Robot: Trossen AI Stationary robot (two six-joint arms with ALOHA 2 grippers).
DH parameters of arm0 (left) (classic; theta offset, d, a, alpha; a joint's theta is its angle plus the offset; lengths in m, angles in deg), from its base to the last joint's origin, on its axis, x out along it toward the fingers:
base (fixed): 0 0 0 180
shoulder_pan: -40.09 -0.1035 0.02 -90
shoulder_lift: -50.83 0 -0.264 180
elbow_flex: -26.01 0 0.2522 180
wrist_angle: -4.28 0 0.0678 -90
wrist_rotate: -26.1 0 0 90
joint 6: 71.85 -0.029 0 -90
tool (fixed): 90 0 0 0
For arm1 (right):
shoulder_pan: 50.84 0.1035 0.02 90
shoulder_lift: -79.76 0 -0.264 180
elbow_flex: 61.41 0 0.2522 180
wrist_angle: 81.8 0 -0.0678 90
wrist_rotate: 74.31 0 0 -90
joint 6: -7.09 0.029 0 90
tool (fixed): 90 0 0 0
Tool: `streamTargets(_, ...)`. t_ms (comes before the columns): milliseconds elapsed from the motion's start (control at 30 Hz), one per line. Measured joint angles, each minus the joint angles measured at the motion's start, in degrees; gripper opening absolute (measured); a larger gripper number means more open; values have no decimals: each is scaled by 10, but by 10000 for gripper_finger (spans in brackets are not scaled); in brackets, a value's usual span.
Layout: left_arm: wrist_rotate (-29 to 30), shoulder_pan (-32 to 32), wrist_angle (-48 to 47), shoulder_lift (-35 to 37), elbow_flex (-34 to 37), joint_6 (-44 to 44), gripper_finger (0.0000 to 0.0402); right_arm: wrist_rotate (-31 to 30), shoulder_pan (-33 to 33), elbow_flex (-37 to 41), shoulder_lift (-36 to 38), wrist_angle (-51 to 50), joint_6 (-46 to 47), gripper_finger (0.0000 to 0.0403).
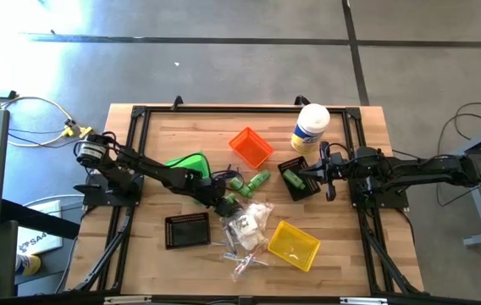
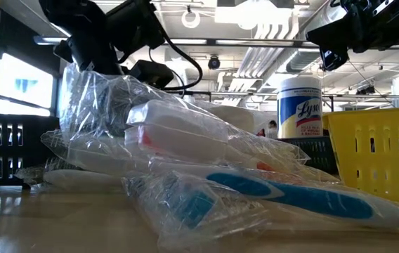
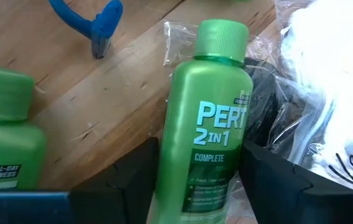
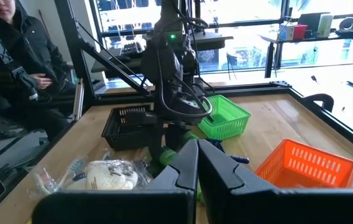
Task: Pick & Place Travel size toiletries
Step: Put the green shampoo into the top black bin
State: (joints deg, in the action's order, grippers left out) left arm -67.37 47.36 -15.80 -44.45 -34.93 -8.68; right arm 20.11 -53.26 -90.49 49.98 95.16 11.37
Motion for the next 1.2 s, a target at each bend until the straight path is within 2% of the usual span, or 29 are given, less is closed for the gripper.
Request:
streamTargets(200, -1, 0, 1, 0, 0, 0, 179, 0, 0, 0, 0, 0, 0, 3)
streamTargets(567, -16, 0, 1, 0, -1, -14, 177, 0, 0, 0, 0, 0, 0, 3)
streamTargets(733, -25, 0, -15, 0, -35, -53, 176, 0, 0, 0, 0, 0, 0, 3)
streamTargets(900, -21, -1, -118, 0, -102, -103, 176, 0, 0, 0, 0, 1, 0, 3)
streamTargets(1200, 74, -1, -347, 0, -238, -181, 176, 0, 0, 0, 0, 2, 0, 3)
